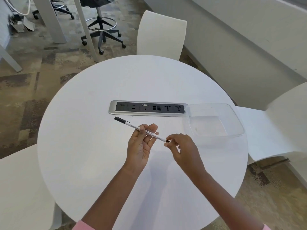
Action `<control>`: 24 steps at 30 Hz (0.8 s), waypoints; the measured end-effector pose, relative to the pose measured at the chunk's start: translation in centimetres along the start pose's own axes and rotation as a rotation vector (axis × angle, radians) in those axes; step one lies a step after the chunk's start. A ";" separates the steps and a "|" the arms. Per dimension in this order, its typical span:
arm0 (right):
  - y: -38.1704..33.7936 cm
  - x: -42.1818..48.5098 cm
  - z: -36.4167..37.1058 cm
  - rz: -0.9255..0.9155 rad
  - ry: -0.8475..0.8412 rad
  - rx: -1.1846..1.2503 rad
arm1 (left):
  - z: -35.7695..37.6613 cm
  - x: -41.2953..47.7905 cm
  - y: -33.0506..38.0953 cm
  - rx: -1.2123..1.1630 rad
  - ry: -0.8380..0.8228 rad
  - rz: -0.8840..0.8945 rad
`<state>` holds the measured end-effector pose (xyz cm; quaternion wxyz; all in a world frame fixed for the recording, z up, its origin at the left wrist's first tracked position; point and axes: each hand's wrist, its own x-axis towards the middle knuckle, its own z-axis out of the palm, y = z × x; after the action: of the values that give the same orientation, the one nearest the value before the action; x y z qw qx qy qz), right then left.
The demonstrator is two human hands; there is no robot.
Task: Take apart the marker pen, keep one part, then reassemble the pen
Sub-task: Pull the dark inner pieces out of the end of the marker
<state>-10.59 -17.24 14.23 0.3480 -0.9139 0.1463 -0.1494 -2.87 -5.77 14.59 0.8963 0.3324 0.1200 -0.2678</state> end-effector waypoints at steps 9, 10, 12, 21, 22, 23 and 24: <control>1.5 0.0 1.6 -0.358 0.255 -0.407 | -0.3 -0.3 -0.5 -0.097 0.057 -0.054; 1.6 0.1 1.4 -0.386 0.263 -0.427 | -0.4 -0.3 -0.5 -0.098 0.060 -0.057; 1.7 0.2 1.2 -0.429 0.265 -0.437 | -0.4 -0.4 -0.6 -0.090 0.067 -0.062; 0.9 -0.4 0.9 -0.173 0.047 -0.140 | -0.4 -0.8 -0.8 0.039 0.093 -0.037; 0.3 -0.5 0.5 -0.070 -0.024 -0.067 | -0.4 -0.9 -0.8 0.061 0.089 -0.034; -0.2 -0.7 0.2 0.040 -0.099 0.012 | -0.5 -1.0 -0.8 0.079 0.083 -0.031; -0.5 -0.7 -0.1 0.151 -0.168 0.097 | -0.5 -1.1 -0.7 0.093 0.077 -0.029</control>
<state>-11.24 -16.72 14.51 0.4131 -0.8916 0.1777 -0.0527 -4.18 -5.44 14.22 0.8706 0.3820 0.1467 -0.2732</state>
